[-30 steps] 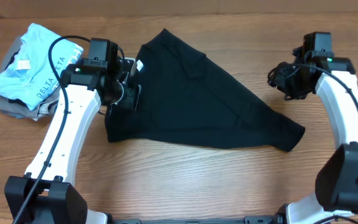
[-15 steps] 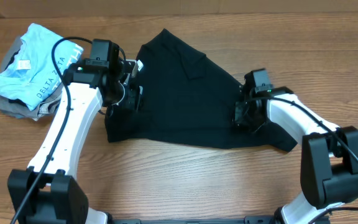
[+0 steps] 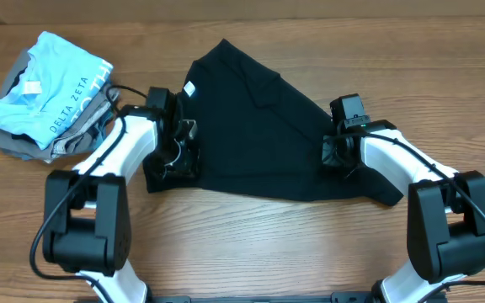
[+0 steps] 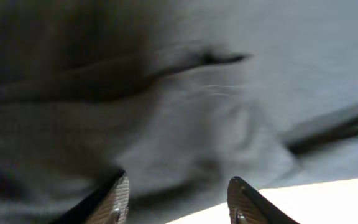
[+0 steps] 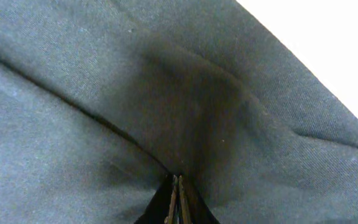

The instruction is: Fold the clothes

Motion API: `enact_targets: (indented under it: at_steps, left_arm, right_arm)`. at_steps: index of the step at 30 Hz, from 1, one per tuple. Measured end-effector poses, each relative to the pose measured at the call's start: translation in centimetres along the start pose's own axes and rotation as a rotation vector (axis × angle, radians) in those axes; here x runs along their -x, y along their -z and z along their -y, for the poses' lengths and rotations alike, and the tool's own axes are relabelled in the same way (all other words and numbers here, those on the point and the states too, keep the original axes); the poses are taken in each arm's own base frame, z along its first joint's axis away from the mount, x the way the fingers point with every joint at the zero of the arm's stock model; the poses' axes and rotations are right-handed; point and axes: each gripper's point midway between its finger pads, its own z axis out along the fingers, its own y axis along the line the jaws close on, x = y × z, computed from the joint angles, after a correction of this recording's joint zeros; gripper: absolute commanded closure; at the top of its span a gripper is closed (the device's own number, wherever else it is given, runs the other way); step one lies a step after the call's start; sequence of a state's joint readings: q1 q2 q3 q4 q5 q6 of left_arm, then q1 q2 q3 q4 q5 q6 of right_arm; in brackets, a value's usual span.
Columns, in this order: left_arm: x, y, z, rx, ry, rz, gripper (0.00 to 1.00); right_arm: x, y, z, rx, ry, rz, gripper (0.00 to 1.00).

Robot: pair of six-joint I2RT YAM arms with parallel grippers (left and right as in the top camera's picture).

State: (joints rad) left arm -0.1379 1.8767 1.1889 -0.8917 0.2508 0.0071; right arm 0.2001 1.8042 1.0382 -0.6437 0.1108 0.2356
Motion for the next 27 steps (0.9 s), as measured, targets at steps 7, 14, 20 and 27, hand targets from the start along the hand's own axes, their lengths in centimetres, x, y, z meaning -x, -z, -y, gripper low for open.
enact_targets:
  at_steps: [7, 14, 20, 27]
  left_arm:
    - [-0.1, -1.0, -0.2, -0.004, 0.004, -0.014, 0.48]
    - [-0.1, -1.0, -0.2, -0.004, 0.004, -0.014, 0.49]
    - [-0.2, -1.0, -0.2, -0.004, 0.005, -0.017, 0.49]
    - [-0.2, -1.0, -0.2, -0.005, 0.005, -0.017, 0.47]
  right_arm:
    - [4.4, 4.0, 1.8, -0.129, 0.017, 0.075, 0.96]
    - [17.1, 11.5, 5.2, -0.275, -0.016, 0.537, 0.32]
    - [18.0, 12.4, 11.8, -0.403, -0.103, 0.552, 0.09]
    - [9.9, 8.2, 12.6, -0.222, -0.177, 0.172, 0.29]
